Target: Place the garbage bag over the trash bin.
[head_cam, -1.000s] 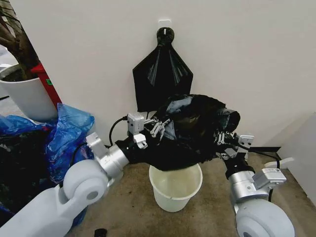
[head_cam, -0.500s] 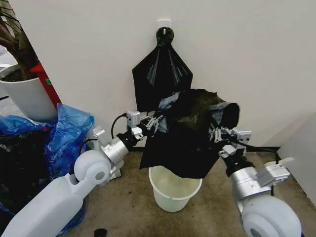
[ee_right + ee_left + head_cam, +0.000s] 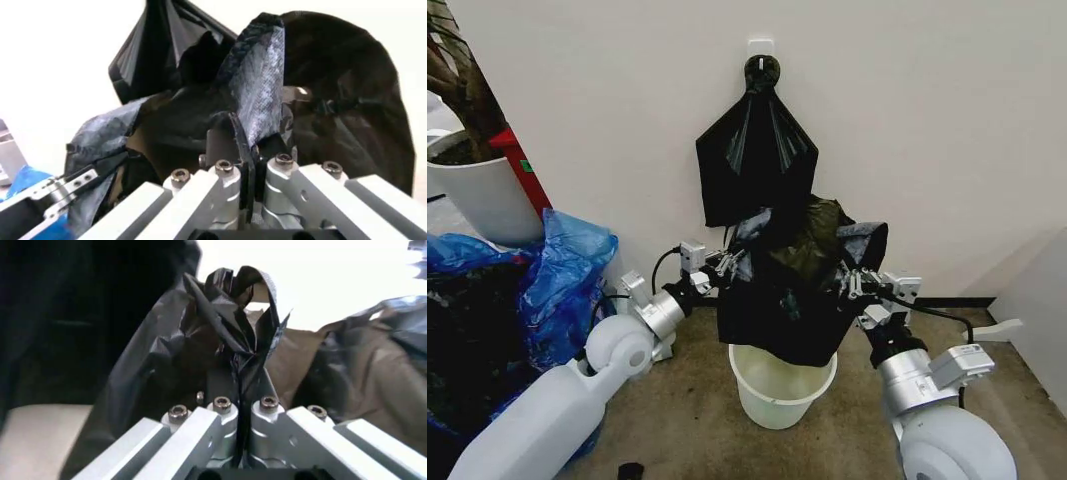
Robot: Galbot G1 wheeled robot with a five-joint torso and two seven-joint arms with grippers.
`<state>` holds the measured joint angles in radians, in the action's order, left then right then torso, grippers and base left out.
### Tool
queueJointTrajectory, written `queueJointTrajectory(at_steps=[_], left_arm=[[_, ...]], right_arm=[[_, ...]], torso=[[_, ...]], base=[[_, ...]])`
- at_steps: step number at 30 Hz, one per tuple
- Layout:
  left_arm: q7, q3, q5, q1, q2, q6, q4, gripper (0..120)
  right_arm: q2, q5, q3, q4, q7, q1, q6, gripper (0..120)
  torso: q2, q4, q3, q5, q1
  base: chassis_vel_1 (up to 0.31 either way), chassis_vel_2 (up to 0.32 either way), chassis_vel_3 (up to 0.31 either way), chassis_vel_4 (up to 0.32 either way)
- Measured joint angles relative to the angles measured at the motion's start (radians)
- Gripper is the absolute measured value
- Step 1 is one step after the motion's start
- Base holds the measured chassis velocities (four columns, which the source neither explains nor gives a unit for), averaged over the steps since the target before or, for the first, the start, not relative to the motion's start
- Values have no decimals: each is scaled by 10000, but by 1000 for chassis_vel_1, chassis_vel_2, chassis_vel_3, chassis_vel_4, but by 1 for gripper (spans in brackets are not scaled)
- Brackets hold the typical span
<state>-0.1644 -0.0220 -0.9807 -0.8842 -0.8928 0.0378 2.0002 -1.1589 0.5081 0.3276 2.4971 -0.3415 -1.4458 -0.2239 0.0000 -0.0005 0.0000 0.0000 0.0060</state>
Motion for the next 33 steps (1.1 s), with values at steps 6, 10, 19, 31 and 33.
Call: queueJointTrajectory(at_steps=[6, 10, 19, 31, 33], left_arm=[[266, 434, -418, 574, -120, 382, 214, 0], [418, 947, -612, 1047, -527, 478, 15, 0], [757, 1324, -633, 513, -1263, 272, -714, 0], [1192, -670, 28, -2259, -1472, -356, -244, 0], [1270, -730, 210, -3150, -1354, -436, 21, 0]], right_arm=[[260, 463, 234, 12, -478, -208, -131, 0], [336, 566, 365, 14, -609, -254, -143, 0], [373, 885, 382, 20, -1031, -460, -172, 0], [75, 1464, -297, 29, -1388, -590, -274, 0], [205, 1851, -291, 31, -1540, -581, -401, 0]], torso=[[0, 2, -1, 3, 0], [0, 1, -1, 3, 0], [0, 4, 0, 2, 0], [0, 1, -1, 0, 0], [0, 3, -1, -2, 0]], base=[[0, 0, 0, 0], [0, 0, 0, 0], [0, 0, 0, 0], [0, 0, 0, 0], [0, 0, 0, 0]])
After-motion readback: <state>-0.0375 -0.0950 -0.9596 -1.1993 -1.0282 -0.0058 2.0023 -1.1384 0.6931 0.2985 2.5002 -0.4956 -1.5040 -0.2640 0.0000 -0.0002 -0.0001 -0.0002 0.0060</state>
